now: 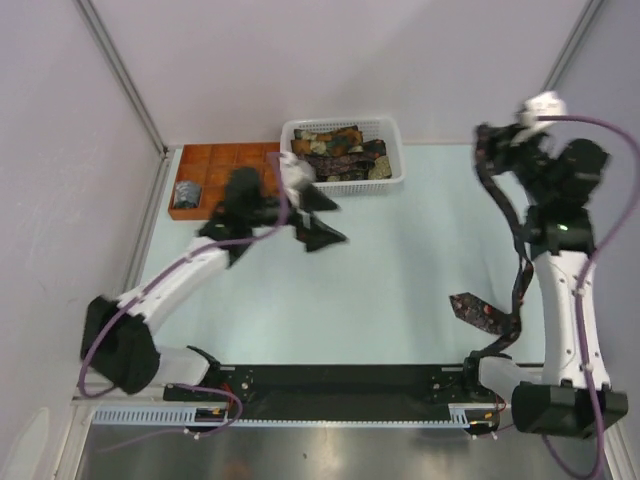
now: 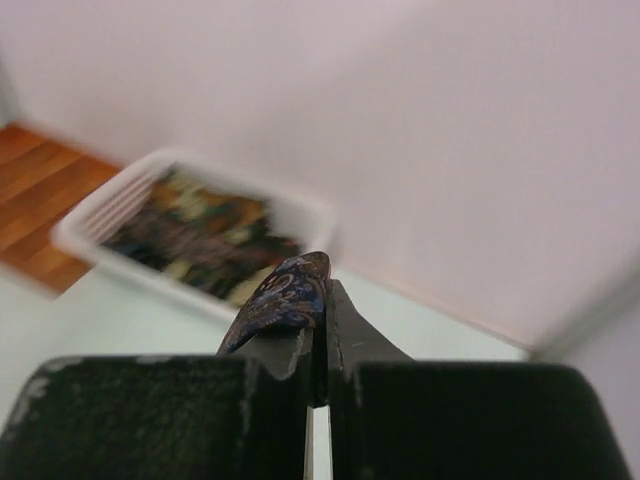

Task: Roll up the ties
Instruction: Pick up the tie from the bin, then place the tie at the center of the board.

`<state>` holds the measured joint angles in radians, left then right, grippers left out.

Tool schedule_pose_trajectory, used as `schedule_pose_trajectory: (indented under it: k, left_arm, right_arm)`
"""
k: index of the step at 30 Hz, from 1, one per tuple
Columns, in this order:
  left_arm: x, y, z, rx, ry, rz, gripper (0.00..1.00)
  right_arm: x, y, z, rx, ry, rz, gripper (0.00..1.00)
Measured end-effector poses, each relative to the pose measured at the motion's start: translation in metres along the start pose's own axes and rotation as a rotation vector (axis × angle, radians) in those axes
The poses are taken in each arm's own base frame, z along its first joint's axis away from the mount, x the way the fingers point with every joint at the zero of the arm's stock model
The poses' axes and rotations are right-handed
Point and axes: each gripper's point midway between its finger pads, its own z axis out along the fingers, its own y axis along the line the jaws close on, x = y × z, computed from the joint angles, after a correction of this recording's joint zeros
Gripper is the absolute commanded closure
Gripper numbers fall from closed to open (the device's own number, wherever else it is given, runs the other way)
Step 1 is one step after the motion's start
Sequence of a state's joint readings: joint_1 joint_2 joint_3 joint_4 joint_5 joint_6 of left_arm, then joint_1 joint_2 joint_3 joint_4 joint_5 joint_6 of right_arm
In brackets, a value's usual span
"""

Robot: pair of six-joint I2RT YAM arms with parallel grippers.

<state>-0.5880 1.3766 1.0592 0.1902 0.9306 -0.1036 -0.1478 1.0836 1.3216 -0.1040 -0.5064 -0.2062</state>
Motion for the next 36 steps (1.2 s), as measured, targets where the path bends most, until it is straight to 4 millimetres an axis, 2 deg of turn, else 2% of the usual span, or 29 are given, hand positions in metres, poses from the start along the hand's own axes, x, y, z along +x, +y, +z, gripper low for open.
schedule_pose_trajectory:
  k: [1,2,3,4,5,6,7,8,9,11,12,13,15,16,18,19,21,22,24,26,28,32,36]
  left_arm:
    - [-0.005,0.024,-0.037,-0.112,-0.020,0.001,0.01]
    - [-0.007,0.041,-0.069,-0.210,-0.032,0.010,0.00]
    - [-0.009,0.055,-0.100,-0.302,-0.039,0.023,0.00]
    - [-0.009,0.062,-0.127,-0.375,-0.039,0.032,0.00]
    - [-0.007,0.065,-0.147,-0.427,-0.033,0.038,0.00]
    - [-0.004,0.068,-0.165,-0.477,-0.026,0.037,0.00]
    - [0.000,0.070,-0.178,-0.510,-0.022,0.032,0.01]
    - [0.007,0.072,-0.196,-0.546,-0.015,0.020,0.00]
    - [0.015,0.074,-0.207,-0.572,-0.008,0.001,0.00]
    - [0.040,0.080,-0.233,-0.644,0.029,-0.055,0.00]
    - [0.051,0.080,-0.240,-0.660,0.053,-0.068,0.01]
    - [0.059,0.079,-0.243,-0.662,0.077,-0.075,0.00]
    - [0.076,0.073,-0.244,-0.640,0.138,-0.060,0.00]
    - [0.083,0.070,-0.243,-0.621,0.166,-0.041,0.00]
    - [0.097,0.067,-0.242,-0.587,0.222,-0.020,0.01]
    - [0.105,0.064,-0.235,-0.549,0.253,-0.006,0.02]
    - [0.122,0.061,-0.219,-0.462,0.331,0.010,0.04]
    - [0.130,0.059,-0.211,-0.417,0.364,0.016,0.05]
    - [0.151,0.052,-0.189,-0.298,0.455,0.026,0.06]
    - [0.174,0.043,-0.174,-0.193,0.544,0.021,0.05]
    - [0.196,0.034,-0.168,-0.112,0.629,0.001,0.03]
    - [0.227,0.023,-0.172,-0.031,0.763,-0.030,0.03]
    - [0.238,0.021,-0.174,-0.005,0.835,-0.017,0.04]
  right_arm:
    - [0.012,0.028,0.013,-0.087,0.016,0.016,1.00]
    - [0.029,0.065,0.025,-0.193,0.044,0.030,1.00]
    - [0.046,0.106,0.033,-0.302,0.077,0.042,1.00]
    - [0.073,0.157,0.038,-0.434,0.128,0.042,1.00]
    - [0.091,0.193,0.038,-0.525,0.165,0.040,0.76]
    - [0.110,0.237,0.034,-0.638,0.206,0.028,0.62]
    - [0.130,0.280,0.028,-0.749,0.254,0.006,0.52]
    - [0.145,0.317,0.022,-0.838,0.292,-0.023,0.38]
    - [0.160,0.349,0.015,-0.916,0.341,-0.054,0.33]
    - [0.179,0.396,0.000,-1.034,0.429,-0.121,0.14]
    - [0.184,0.411,-0.006,-1.071,0.458,-0.151,0.03]
    - [0.186,0.416,-0.008,-1.091,0.478,-0.174,0.00]
    - [0.192,0.398,-0.008,-1.081,0.518,-0.197,0.00]
    - [0.195,0.377,-0.004,-1.051,0.544,-0.198,0.00]
    - [0.201,0.329,0.004,-0.965,0.595,-0.184,0.03]
    - [0.207,0.292,0.007,-0.897,0.636,-0.168,0.06]
    - [0.216,0.231,0.002,-0.787,0.699,-0.148,0.10]
    - [0.220,0.207,-0.004,-0.742,0.727,-0.142,0.12]
    - [0.232,0.157,-0.029,-0.656,0.807,-0.126,0.12]
    - [0.245,0.123,-0.060,-0.607,0.893,-0.107,0.12]
    - [0.259,0.091,-0.091,-0.563,0.984,-0.080,0.10]
    - [0.284,0.044,-0.144,-0.494,1.128,-0.029,0.08]
    - [0.305,0.027,-0.184,-0.492,1.236,-0.005,0.11]
